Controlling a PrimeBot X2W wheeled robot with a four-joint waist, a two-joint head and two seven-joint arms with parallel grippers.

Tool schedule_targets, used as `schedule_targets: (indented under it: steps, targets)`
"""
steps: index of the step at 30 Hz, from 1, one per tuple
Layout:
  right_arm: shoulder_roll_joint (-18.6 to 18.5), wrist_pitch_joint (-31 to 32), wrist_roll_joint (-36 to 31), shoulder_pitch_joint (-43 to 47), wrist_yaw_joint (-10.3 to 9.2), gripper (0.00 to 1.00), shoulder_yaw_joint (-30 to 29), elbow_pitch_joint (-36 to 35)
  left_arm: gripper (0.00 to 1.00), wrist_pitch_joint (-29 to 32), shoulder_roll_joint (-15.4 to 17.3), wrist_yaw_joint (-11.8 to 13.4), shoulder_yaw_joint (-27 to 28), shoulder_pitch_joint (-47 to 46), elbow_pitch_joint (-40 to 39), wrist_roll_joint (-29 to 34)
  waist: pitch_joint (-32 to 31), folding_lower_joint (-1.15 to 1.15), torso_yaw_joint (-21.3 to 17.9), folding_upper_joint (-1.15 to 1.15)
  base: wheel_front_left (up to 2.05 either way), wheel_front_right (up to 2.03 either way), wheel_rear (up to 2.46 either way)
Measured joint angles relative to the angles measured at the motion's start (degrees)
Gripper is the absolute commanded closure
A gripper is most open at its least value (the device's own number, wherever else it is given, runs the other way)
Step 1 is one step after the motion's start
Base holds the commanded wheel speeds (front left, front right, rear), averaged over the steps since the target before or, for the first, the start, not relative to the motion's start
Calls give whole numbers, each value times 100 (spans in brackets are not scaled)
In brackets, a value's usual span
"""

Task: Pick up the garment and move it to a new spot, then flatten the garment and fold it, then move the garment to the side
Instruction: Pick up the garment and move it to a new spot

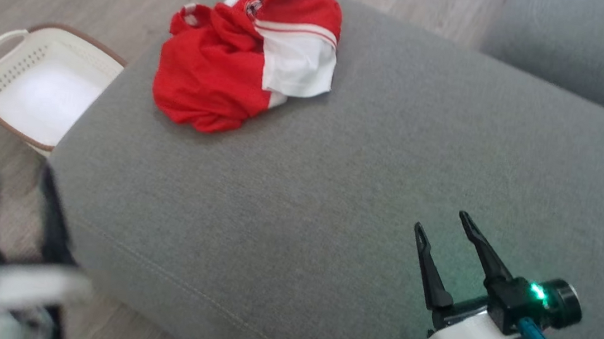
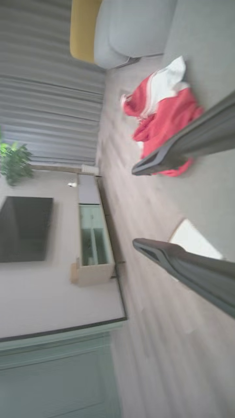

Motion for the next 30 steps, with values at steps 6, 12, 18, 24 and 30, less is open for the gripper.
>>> schedule_targets:
  steps: [6,12,18,24,30]
  targets:
    - [-9,402,-454,-201,0,0,32,-465,0,563,1026,-263,393,-1902,-257,-32,549,1,-242,0,0,0,0]
    - [-303,756,-600,-551,0,0,182,-857,0,1159,1361,-677,221,-3628,766,-156,1233,2,-526,0,0,0,0]
    - [-509,978,-600,-602,0,0,272,-1189,0,1705,1292,-966,-107,-4260,2195,-378,1745,2,-791,0,0,0,0]
    - [-668,1180,-650,-712,0,0,232,-1592,0,2151,977,-1157,-325,-4417,3596,-657,2279,2,-1048,0,0,0,0]
    - [-695,1228,-651,-726,0,0,215,-1893,0,2092,810,-1267,-397,-4832,4389,-920,2665,1,-1221,0,0,0,0]
